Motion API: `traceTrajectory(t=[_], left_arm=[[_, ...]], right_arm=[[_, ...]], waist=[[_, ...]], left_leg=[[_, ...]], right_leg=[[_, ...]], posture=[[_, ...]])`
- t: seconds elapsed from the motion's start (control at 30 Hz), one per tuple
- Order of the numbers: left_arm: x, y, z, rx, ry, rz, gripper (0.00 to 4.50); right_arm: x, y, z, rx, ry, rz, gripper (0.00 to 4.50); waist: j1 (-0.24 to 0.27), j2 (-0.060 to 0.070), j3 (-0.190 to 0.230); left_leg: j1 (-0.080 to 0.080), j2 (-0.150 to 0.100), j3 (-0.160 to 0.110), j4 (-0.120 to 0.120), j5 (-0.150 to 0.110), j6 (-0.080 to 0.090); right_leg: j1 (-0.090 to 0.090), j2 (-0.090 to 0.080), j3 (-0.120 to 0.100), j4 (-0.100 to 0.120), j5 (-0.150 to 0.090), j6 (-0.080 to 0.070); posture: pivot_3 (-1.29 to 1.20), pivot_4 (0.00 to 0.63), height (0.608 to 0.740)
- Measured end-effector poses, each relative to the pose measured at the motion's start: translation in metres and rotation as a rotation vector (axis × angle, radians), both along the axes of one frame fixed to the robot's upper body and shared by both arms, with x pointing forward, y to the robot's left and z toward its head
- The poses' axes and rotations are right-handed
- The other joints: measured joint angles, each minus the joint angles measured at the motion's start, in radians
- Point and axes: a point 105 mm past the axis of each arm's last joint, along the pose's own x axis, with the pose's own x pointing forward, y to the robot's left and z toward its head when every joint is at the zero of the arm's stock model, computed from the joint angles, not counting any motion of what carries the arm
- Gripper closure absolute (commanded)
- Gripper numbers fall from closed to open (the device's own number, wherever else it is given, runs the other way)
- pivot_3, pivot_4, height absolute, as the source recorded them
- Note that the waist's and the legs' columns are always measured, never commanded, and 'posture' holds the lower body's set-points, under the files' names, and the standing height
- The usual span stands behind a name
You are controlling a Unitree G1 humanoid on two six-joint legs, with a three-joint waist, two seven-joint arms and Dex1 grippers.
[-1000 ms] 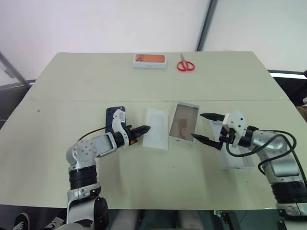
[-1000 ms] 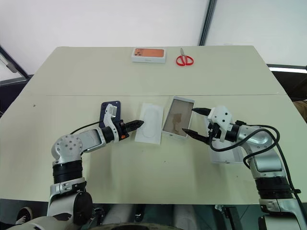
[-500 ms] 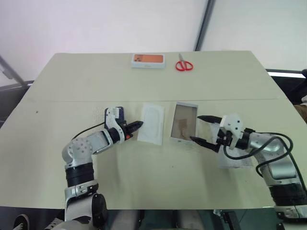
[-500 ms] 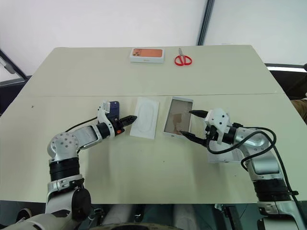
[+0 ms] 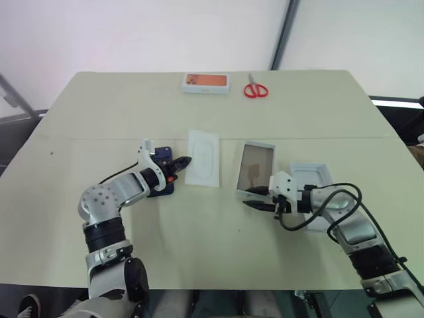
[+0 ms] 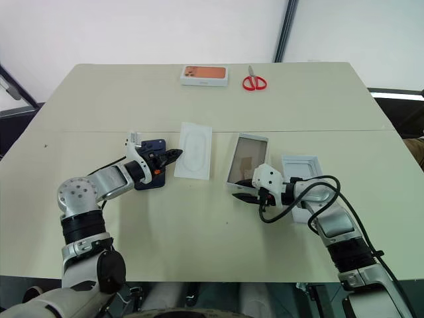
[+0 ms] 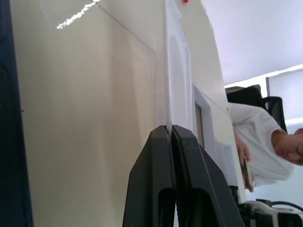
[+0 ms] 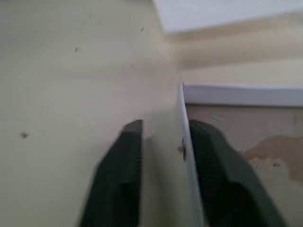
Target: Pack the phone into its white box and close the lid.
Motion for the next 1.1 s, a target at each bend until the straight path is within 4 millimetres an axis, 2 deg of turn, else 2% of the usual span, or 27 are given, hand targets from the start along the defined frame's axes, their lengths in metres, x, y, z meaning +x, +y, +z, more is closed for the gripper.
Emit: traceTrajectory(t=[0.27, 0.37, 0.47, 0.6, 0.7, 0.83, 0.93, 1.03, 1.1], left_arm=[[0.001, -0.006, 0.024, -0.063, -0.071, -0.028, 4.5], [-0.003, -0.011, 0.032, -0.105, -0.09, -0.063, 4.5], [-0.002, -0.015, 0.041, -0.12, -0.108, -0.08, 4.5], [-0.003, -0.016, 0.04, -0.129, -0.092, -0.072, 4.5], [-0.003, -0.017, 0.033, -0.136, -0.068, -0.055, 4.5], [-0.009, -0.026, 0.02, -0.152, -0.018, -0.061, 4.5], [-0.014, -0.032, 0.019, -0.156, -0.011, -0.073, 4.5], [-0.018, -0.035, 0.02, -0.142, -0.018, -0.08, 4.5], [-0.023, -0.037, 0.014, -0.136, -0.002, -0.082, 4.5]], right_arm=[[-0.004, 0.004, 0.003, 0.005, 0.003, 0.04, 4.48], [-0.014, 0.017, 0.009, 0.021, -0.02, 0.107, 4.48], [-0.027, 0.035, 0.007, 0.052, -0.021, 0.175, 4.48], [-0.033, 0.043, 0.004, 0.059, -0.021, 0.205, 4.48], [-0.032, 0.046, 0.003, 0.078, 0.02, 0.186, 3.61], [-0.028, 0.044, 0.005, 0.09, 0.036, 0.158, 1.6], [-0.027, 0.043, 0.016, 0.114, 0.001, 0.146, 0.14], [-0.028, 0.037, 0.028, 0.137, -0.02, 0.131, 0.14], [-0.028, 0.019, 0.033, 0.136, -0.011, 0.086, 0.14]], waist=[[0.001, 0.0, 0.0], [-0.001, 0.0, 0.0], [-0.002, -0.001, 0.0], [-0.001, -0.001, 0.0], [0.0, -0.001, 0.0], [0.002, -0.001, 0.001], [0.003, -0.001, 0.001], [0.003, -0.001, 0.001], [0.006, -0.002, 0.001]], left_leg=[[0.0, 0.0, 0.0, 0.0, 0.0, 0.0], [0.0, 0.0, 0.0, 0.0, 0.0, 0.0], [0.0, 0.001, 0.0, 0.0, 0.0, 0.0], [0.0, 0.0, 0.0, 0.0, 0.0, 0.0], [0.0, 0.0, 0.0, 0.0, 0.0, 0.0], [0.0, 0.0, 0.0, 0.0, 0.0, 0.0], [0.0, 0.0, 0.0, 0.0, 0.0, 0.0], [0.0, 0.0, 0.0, 0.0, 0.0, 0.0], [0.0, 0.0, 0.0, 0.0, 0.0, 0.001]], right_leg=[[0.0, 0.0, 0.0, 0.0, 0.0, 0.0], [0.0, 0.0, 0.0, 0.0, 0.0, 0.0], [0.0, 0.001, 0.0, 0.0, 0.0, 0.0], [0.0, 0.0, 0.0, 0.0, 0.0, 0.0], [0.0, 0.0, 0.0, 0.0, 0.0, 0.0], [0.0, 0.0, 0.0, 0.0, 0.0, 0.0], [0.0, 0.0, 0.0, 0.0, 0.0, 0.0], [0.0, 0.0, 0.0, 0.0, 0.0, 0.0], [0.001, -0.001, 0.0, -0.001, 0.0, 0.0]], posture=[[0.0, 0.15, 0.74], [0.0, 0.15, 0.74], [0.0, 0.15, 0.74], [0.0, 0.15, 0.74], [0.0, 0.15, 0.74], [0.0, 0.15, 0.74], [0.0, 0.15, 0.74], [0.0, 0.15, 0.74], [0.0, 0.15, 0.74]])
